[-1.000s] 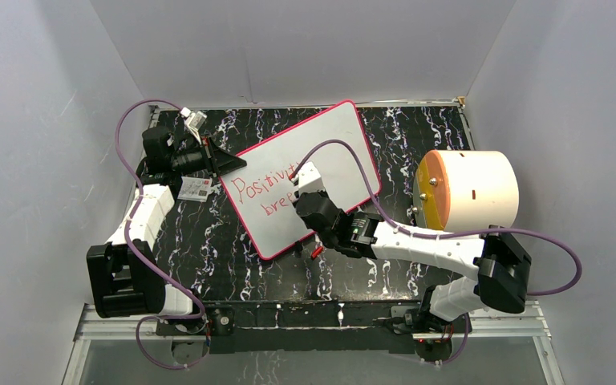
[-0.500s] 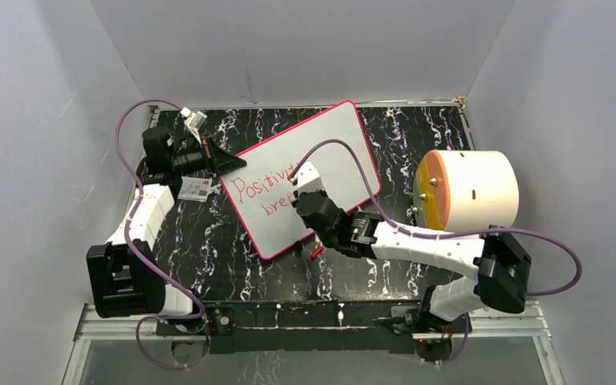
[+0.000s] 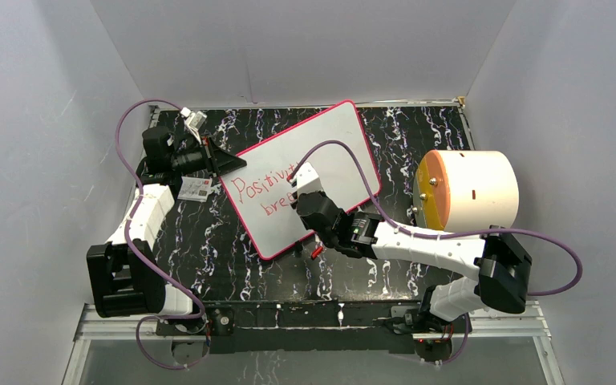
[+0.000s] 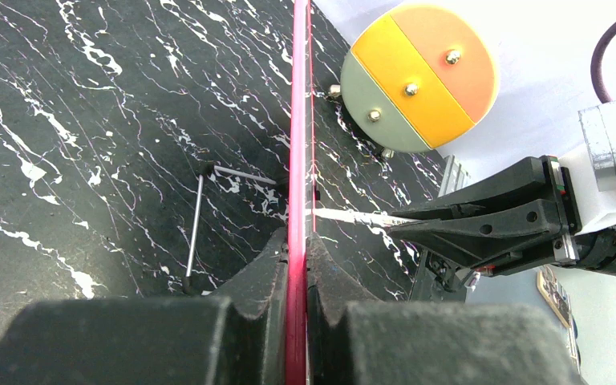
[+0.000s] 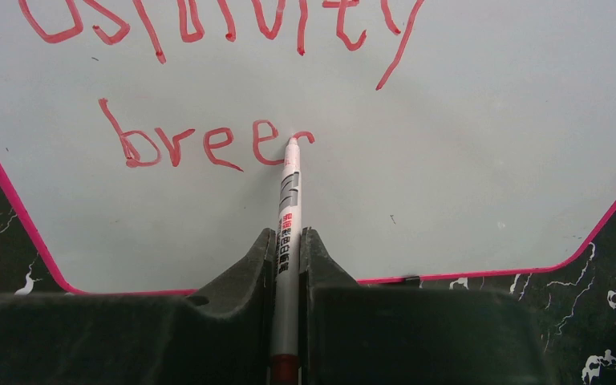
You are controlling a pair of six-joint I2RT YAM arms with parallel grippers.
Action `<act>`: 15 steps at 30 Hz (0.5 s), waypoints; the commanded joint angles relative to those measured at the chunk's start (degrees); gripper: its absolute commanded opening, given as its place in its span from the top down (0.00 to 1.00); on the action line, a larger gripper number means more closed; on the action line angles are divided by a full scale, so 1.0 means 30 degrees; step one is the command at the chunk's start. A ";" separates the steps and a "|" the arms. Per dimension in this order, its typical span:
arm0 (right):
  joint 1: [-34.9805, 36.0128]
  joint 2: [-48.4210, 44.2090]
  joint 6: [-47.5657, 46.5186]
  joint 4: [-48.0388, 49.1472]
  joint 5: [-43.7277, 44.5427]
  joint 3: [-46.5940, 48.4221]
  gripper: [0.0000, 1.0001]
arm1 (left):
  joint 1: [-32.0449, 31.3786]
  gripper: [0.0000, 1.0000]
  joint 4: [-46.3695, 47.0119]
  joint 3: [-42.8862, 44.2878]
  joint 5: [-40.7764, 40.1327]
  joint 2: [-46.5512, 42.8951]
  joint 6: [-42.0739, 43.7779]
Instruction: Write a sentence on the whiteboard
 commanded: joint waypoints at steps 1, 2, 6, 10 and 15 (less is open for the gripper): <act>-0.0123 -0.0309 0.0464 -0.0656 -0.0783 -0.0024 1.00 | -0.0344 1.00 -0.1451 -0.0404 -0.2108 0.0825 0.1740; -0.0113 -0.0328 0.0489 -0.0757 -0.0812 -0.0013 1.00 | -0.0341 1.00 -0.1436 -0.0425 -0.2107 0.0824 0.1740; -0.0114 -0.0412 0.0523 -0.1062 -0.0778 -0.0136 1.00 | -0.0341 1.00 -0.1451 -0.0435 -0.2141 0.0850 0.1740; -0.0120 -0.0354 0.0514 -0.1303 -0.0431 -0.0089 1.00 | -0.0341 1.00 -0.1451 -0.0444 -0.2149 0.0854 0.1740; -0.0109 -0.0323 0.0604 -0.1399 0.0041 0.0014 1.00 | -0.0328 1.00 -0.1447 -0.0430 -0.2152 0.0824 0.1740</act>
